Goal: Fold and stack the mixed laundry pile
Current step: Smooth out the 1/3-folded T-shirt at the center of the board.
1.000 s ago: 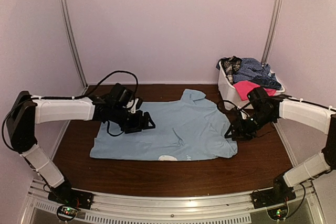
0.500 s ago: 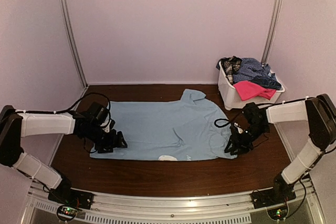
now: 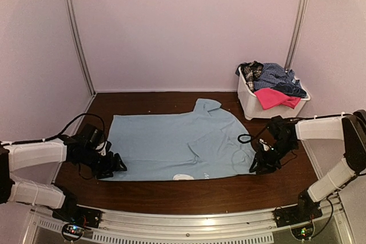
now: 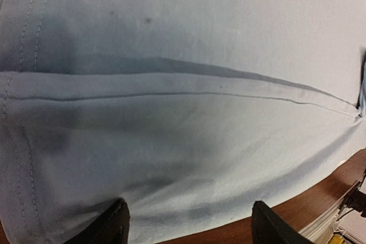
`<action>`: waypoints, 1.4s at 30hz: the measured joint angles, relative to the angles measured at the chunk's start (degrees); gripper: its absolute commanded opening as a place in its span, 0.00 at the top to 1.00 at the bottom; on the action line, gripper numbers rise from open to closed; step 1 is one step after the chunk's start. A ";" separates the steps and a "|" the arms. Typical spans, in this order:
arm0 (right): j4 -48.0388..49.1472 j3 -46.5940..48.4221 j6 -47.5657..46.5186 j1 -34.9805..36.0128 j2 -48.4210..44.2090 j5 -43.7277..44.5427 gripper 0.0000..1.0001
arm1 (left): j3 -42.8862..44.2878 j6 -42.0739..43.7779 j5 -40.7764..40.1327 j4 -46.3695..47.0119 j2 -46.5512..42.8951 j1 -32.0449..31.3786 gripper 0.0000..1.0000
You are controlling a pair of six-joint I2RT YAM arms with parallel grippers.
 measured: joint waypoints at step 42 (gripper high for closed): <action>9.90 5.66 2.89 8.41 7.89 -0.72 0.62 | 12.92 4.15 -2.21 -12.68 11.26 2.25 0.25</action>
